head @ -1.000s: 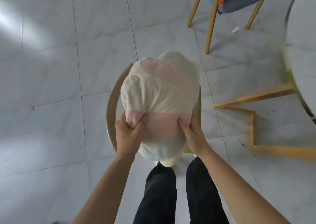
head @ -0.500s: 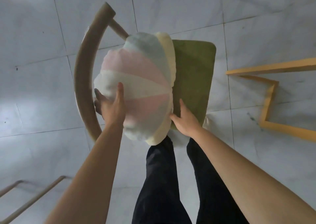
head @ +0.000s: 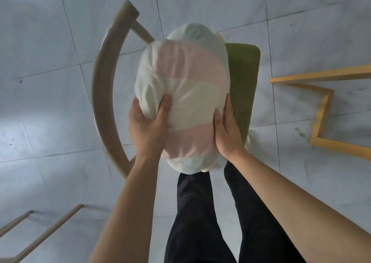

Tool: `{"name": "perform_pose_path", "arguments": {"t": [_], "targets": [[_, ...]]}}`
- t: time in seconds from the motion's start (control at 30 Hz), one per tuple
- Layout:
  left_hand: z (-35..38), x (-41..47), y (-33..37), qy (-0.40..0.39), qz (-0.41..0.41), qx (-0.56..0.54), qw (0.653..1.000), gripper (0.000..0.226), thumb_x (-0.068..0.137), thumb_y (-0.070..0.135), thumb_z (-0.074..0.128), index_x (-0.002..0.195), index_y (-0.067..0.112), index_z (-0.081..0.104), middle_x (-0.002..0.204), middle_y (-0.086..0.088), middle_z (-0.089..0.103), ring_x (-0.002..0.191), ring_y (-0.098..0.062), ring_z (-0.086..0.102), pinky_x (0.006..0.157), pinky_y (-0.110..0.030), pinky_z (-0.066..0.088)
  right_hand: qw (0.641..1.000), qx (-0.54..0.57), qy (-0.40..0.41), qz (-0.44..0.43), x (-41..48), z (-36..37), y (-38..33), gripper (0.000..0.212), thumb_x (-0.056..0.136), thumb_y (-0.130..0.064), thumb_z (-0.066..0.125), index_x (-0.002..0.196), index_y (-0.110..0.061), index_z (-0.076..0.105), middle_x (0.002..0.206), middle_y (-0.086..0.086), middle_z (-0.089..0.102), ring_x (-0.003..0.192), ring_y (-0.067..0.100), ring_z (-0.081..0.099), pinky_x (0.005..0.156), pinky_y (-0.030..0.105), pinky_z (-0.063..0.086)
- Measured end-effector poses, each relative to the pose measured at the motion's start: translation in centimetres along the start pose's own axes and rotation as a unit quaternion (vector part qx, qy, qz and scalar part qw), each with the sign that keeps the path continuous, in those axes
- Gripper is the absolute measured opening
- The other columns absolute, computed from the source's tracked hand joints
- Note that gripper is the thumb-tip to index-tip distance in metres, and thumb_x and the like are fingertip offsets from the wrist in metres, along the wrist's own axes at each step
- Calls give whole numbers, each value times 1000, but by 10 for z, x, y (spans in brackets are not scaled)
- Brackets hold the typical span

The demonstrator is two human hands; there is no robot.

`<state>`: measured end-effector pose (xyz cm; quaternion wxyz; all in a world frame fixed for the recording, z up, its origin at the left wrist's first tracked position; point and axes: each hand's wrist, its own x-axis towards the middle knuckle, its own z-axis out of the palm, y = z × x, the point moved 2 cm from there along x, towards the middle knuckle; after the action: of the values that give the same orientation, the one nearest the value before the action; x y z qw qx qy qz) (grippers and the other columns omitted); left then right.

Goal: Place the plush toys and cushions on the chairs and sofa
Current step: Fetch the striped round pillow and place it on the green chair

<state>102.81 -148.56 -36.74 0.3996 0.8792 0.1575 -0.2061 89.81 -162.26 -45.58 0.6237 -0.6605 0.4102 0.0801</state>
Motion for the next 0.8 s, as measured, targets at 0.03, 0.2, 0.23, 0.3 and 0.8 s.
{"name": "perform_pose_path", "arguments": {"t": [0.03,0.2,0.23,0.3,0.8], "targets": [[-6,-1,1,32,18,12,999,56,74,67,75,117,33,64,109,6,71,100,-14,69,92,-43,57,1000,5,2,-15,-3,4,-3,74,101,-63,29,162,-31,1,168,-14,17,152,1,19,124,29,18],[-33,10,-10,135,36,71,988,74,88,54,69,152,29,41,141,-2,47,115,-9,55,98,-12,41,992,-42,-118,8,22,48,-6,83,92,-78,27,158,-43,-9,167,0,21,153,16,23,125,44,22],[-37,13,-13,142,54,79,985,71,92,47,66,154,27,38,144,-3,44,115,-9,54,96,-7,39,983,-80,-166,30,33,56,-7,84,90,-80,26,157,-45,-12,167,4,20,153,22,23,125,46,22],[-41,20,-18,134,113,128,976,65,97,42,59,156,23,37,149,-4,42,127,-15,50,105,-16,38,958,-164,-229,56,52,64,-12,87,88,-83,25,155,-46,-15,167,13,18,154,30,20,123,48,21],[-5,31,-59,34,161,254,953,67,101,29,55,160,16,26,168,-17,15,153,-36,17,121,-43,16,955,-193,127,-186,95,68,-63,90,95,-68,36,161,-11,14,165,30,-4,154,43,2,125,53,14]]}}
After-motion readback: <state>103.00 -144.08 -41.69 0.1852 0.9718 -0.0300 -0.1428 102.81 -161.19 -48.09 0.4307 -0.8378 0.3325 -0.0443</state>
